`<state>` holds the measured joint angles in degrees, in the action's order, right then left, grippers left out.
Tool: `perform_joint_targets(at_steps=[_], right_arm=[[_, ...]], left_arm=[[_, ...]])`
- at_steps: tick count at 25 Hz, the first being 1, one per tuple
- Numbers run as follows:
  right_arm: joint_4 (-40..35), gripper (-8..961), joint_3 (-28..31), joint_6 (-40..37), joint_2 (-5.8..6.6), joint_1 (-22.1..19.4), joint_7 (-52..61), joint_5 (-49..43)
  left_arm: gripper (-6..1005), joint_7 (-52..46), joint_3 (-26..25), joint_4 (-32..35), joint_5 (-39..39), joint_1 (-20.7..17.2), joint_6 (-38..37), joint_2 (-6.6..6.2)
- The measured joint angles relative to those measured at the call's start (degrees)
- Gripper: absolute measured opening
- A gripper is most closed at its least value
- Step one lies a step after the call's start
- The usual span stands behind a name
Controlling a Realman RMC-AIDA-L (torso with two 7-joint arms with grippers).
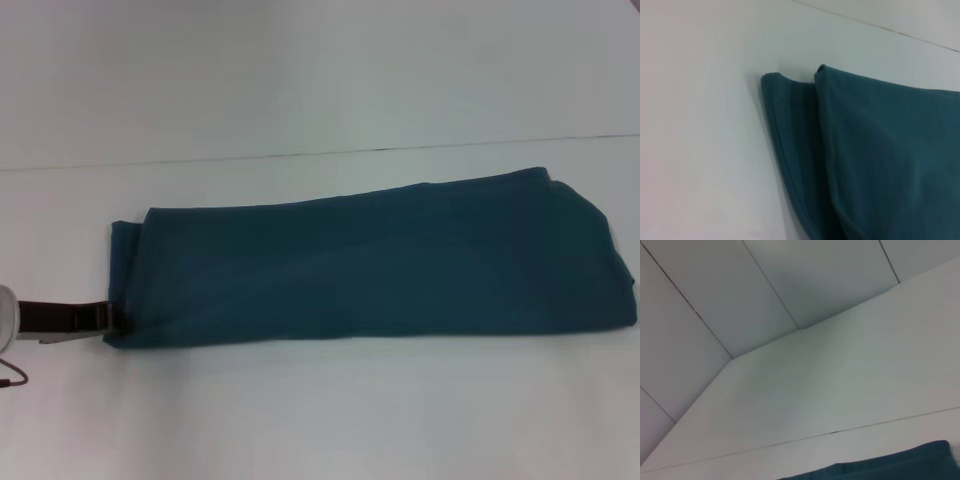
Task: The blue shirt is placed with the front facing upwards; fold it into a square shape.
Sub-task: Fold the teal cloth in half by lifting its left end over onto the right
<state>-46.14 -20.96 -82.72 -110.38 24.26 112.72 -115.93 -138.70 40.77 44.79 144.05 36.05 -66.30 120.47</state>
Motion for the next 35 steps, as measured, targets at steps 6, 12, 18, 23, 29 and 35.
perform_joint_targets(at_steps=[6,12,18,23,29,35], right_arm=[[0.00,20,-0.15,0.37,0.00,0.12,-0.05,0.00],[0.00,20,-0.22,0.49,0.00,0.41,-0.05,0.00],[0.00,19,-0.22,0.57,-0.08,0.41,-0.05,0.01],[0.00,19,-0.09,0.57,-0.09,0.29,-0.05,0.00],[0.00,19,0.02,0.57,-0.09,0.09,-0.17,0.00],[1.06,20,0.02,0.54,-0.09,0.22,-0.58,0.01]], left_arm=[[74,-0.26,0.00,1.24,0.00,-0.98,-0.53,-0.07],[83,-0.40,-0.16,2.28,0.00,-1.89,-1.21,-0.07],[92,-0.37,-0.16,2.41,0.00,-2.04,-1.32,-0.01],[100,-0.30,-0.17,2.43,0.00,-1.91,-1.61,-0.06],[109,-0.34,-0.16,2.89,0.00,-1.87,-1.75,-0.07],[118,-0.40,-0.17,3.03,-0.15,-1.81,-1.99,-0.07]])
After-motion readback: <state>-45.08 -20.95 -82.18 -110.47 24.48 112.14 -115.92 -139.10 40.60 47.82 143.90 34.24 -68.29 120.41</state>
